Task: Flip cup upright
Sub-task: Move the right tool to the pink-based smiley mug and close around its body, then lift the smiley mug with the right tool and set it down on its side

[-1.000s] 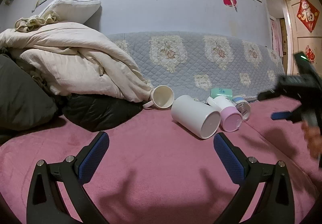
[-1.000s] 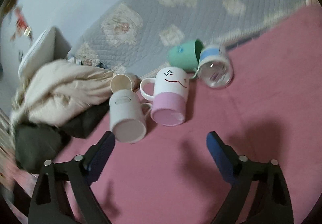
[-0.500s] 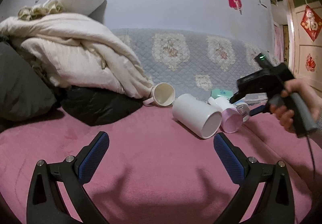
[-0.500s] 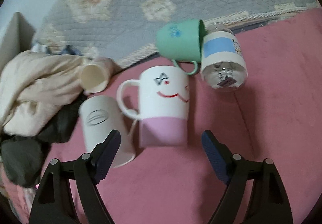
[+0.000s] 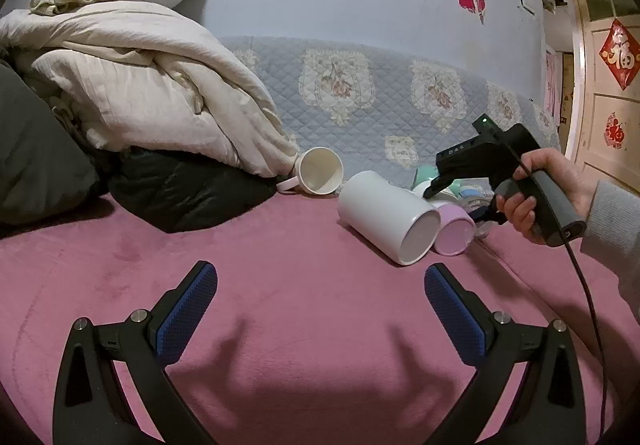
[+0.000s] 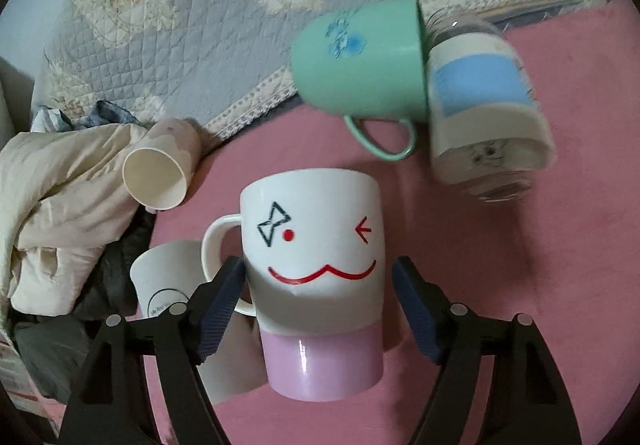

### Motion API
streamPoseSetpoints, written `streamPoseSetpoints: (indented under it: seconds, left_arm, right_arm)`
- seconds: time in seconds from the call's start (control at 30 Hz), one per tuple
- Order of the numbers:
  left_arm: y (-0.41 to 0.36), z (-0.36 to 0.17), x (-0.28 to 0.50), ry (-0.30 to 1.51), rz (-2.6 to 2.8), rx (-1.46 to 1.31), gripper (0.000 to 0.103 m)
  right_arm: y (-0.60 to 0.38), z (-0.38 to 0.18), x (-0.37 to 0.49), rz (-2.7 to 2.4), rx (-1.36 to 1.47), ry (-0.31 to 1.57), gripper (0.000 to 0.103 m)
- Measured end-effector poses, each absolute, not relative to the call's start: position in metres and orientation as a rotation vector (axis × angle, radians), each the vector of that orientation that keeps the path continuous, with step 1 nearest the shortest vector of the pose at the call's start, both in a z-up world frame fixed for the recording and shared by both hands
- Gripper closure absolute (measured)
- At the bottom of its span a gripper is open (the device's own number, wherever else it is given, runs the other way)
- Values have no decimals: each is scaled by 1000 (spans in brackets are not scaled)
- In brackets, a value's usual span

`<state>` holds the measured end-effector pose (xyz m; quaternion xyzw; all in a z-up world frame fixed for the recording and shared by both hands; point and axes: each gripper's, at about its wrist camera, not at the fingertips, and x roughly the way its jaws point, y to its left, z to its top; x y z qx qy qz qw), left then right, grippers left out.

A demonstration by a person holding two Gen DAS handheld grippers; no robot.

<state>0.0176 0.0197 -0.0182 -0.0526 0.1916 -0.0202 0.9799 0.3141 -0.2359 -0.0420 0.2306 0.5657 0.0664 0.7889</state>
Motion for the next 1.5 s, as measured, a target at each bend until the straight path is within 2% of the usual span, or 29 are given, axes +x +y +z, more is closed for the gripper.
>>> streamPoseSetpoints:
  seconds: [0.17, 0.27, 0.43, 0.77, 0.9, 1.07, 1.3, 1.5]
  left_arm:
    - [21, -18, 18, 390, -46, -114, 0]
    - [23, -19, 19, 395, -52, -125, 0]
    - [25, -20, 23, 403, -54, -133, 0]
    - [24, -19, 22, 404, -54, -133, 0]
    - [26, -16, 18, 384, -54, -143, 0]
    - [30, -17, 18, 387, -52, -158, 0]
    - [28, -18, 21, 407, -41, -157, 0]
    - [29, -20, 22, 417, -39, -158, 0]
  right_arm:
    - [-226, -69, 312, 206, 551, 1296, 27]
    - [-227, -66, 306, 176, 546, 1256, 29]
    - [-238, -34, 290, 136, 429, 1183, 29]
    - [-262, 25, 188, 264, 479, 1114, 29]
    - [-245, 9, 156, 323, 547, 1129, 29]
    - [-223, -18, 125, 307, 458, 1134, 29]
    - [-219, -55, 117, 339, 497, 1227, 29]
    - [-206, -45, 106, 390, 328, 1191, 25]
